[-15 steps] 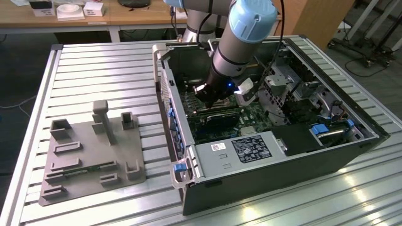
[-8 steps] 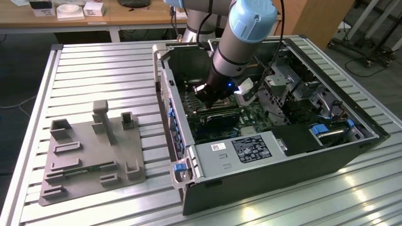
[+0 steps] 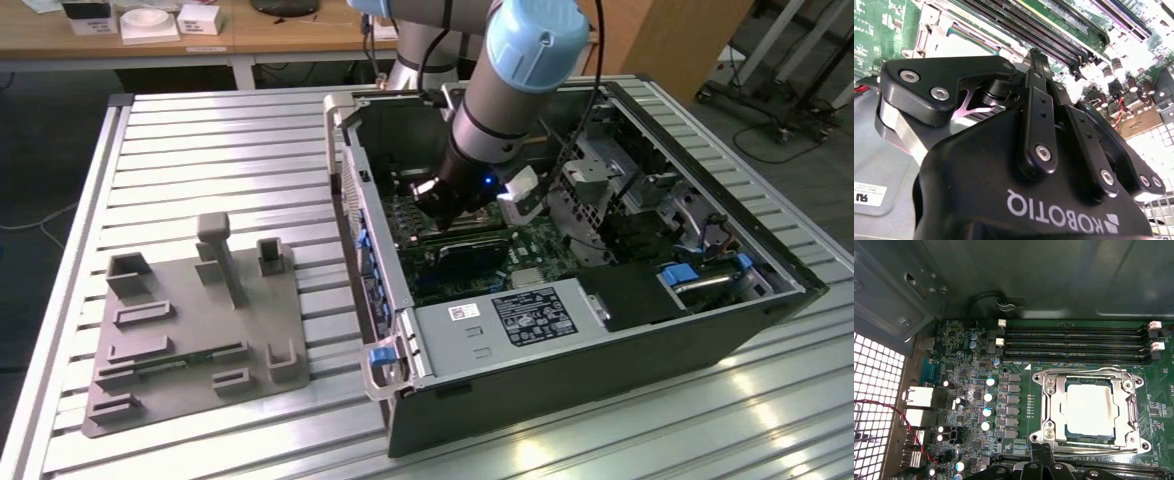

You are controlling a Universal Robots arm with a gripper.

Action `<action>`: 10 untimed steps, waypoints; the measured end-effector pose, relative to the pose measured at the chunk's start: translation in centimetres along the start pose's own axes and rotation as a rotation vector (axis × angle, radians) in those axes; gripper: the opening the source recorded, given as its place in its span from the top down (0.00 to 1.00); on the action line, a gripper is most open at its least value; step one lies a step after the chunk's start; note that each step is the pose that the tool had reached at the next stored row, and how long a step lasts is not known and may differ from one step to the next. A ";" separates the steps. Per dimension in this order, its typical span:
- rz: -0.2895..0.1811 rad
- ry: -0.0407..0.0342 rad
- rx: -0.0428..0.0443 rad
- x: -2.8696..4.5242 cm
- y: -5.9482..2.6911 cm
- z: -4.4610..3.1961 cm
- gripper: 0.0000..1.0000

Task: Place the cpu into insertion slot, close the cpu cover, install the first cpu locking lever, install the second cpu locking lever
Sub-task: 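Install the second cpu locking lever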

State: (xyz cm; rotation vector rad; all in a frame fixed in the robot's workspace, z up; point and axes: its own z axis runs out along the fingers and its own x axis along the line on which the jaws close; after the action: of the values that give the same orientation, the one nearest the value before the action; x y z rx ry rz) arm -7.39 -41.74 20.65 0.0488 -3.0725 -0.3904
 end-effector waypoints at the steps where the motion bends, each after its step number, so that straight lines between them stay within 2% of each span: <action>1: 0.000 -0.0006 -0.0003 -0.01 -0.01 0.06 0.90; 4: 0.000 -0.0012 -0.0051 0.00 -0.05 0.21 0.90; 8: -0.002 -0.0019 -0.0260 -0.01 -0.11 0.49 0.90; 10: -0.002 -0.0021 -0.0320 0.01 -0.13 0.59 0.90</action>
State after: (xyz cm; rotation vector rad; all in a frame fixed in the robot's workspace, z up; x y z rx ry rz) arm -7.42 -41.72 20.04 0.0508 -3.0677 -0.4398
